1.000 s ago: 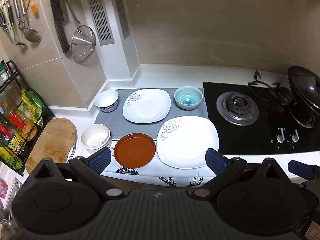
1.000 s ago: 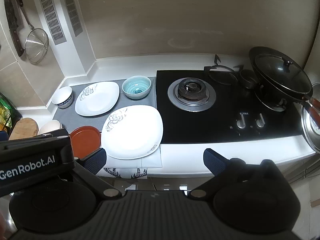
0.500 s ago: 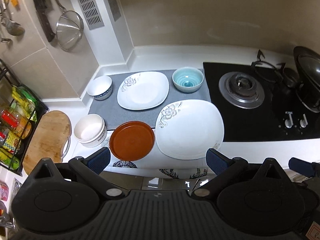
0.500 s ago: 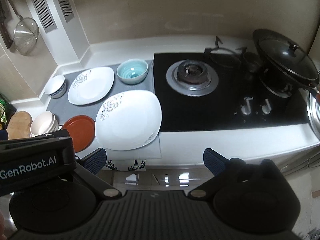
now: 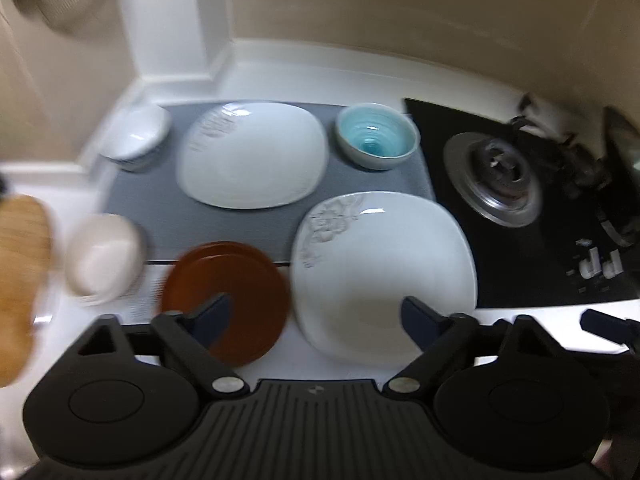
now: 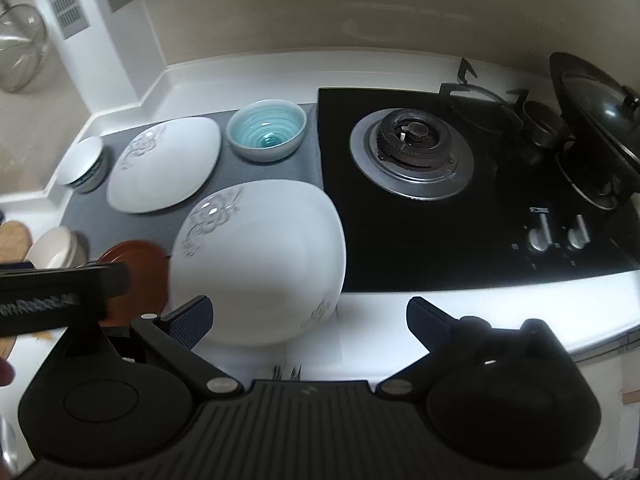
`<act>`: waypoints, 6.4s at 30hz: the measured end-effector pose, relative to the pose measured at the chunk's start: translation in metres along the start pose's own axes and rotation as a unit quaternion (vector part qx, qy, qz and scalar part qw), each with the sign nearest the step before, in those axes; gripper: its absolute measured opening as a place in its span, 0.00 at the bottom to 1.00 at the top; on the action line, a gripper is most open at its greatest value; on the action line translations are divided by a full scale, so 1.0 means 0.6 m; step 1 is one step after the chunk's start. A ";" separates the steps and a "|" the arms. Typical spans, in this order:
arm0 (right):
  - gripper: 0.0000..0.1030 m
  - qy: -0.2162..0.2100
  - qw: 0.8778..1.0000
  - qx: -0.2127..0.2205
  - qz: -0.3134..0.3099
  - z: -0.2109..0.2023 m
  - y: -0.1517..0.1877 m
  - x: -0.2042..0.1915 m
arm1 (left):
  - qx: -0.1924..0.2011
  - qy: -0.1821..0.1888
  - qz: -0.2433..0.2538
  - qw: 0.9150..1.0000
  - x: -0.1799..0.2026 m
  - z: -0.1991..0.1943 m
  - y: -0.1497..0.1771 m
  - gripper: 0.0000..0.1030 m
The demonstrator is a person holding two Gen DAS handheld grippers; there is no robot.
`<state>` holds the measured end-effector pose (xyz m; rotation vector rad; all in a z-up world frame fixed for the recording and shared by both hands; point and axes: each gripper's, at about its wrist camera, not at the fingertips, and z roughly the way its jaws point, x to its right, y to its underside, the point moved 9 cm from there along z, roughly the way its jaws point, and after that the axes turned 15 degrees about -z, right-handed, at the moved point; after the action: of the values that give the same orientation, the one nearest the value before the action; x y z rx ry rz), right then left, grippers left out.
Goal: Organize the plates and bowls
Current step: 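Grasp the rim of the white floral plate with both grippers, then lift the white floral plate and carry it over the other white floral plate, then lower the plate onto the other white plate and open both grippers, then grasp the rim of the brown terracotta plate with both grippers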
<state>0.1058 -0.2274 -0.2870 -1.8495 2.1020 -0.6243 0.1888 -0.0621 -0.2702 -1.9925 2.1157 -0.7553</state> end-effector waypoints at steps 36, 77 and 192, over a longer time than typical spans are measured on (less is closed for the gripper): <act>0.27 -0.221 0.921 0.099 0.306 0.249 0.078 0.074 | -0.284 0.053 0.088 0.953 -0.027 0.327 -0.065 0.29; 0.23 -0.208 0.949 0.087 0.219 0.167 -0.003 0.052 | -0.153 0.179 -0.003 0.972 -0.064 0.176 -0.174 0.27; 0.35 -0.263 0.962 -0.018 0.066 0.345 -0.170 -0.134 | -0.084 0.052 -0.123 0.987 -0.316 0.183 -0.208 0.42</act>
<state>0.3038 -0.1859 -0.4236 -1.6409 1.8586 -0.0453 0.3691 0.0926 -0.3542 -2.3868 2.0740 -0.7529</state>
